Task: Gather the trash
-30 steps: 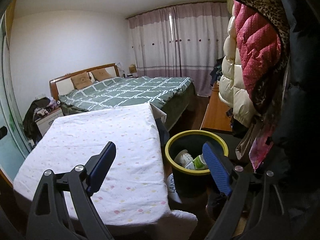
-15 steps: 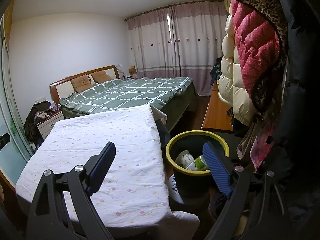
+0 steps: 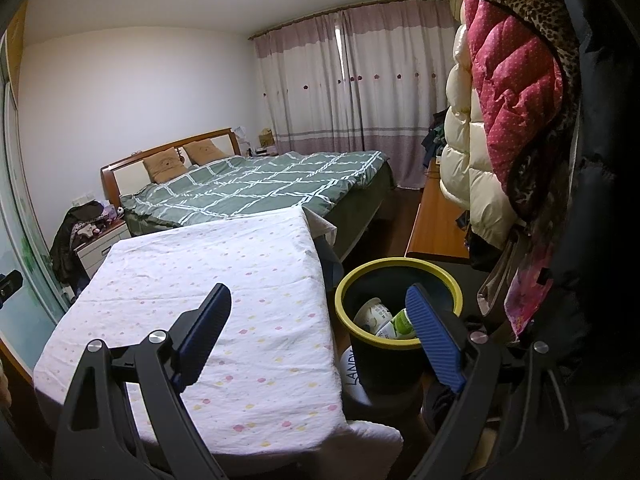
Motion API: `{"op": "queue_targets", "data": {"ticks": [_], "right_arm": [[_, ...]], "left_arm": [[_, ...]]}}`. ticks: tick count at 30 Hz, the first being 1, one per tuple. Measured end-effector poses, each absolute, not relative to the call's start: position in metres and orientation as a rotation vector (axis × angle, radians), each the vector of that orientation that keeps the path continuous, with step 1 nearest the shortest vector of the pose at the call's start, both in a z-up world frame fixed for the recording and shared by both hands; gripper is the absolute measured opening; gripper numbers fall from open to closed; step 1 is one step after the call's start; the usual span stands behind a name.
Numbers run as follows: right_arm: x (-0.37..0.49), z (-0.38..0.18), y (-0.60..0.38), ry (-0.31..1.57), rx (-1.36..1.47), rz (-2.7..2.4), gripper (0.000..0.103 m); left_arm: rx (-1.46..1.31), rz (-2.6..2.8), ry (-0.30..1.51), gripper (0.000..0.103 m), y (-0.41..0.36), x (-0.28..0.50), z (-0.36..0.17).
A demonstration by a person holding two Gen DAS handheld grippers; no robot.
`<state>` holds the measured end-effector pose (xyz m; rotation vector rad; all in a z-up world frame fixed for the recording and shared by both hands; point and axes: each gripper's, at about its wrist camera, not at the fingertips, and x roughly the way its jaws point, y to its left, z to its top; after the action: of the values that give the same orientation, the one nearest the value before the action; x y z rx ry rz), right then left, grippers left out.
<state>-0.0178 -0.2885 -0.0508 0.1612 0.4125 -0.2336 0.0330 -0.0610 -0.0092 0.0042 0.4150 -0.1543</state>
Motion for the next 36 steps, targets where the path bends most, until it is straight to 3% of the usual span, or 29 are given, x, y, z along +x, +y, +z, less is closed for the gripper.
{"op": "queue_targets", "data": {"ticks": [36], "right_arm": [[-0.015,-0.056,-0.291,0.426,0.179,-0.239,0.085]], "left_arm": [[0.009,-0.168,0.462,0.098,-0.064,0.042,-0.023]]}}
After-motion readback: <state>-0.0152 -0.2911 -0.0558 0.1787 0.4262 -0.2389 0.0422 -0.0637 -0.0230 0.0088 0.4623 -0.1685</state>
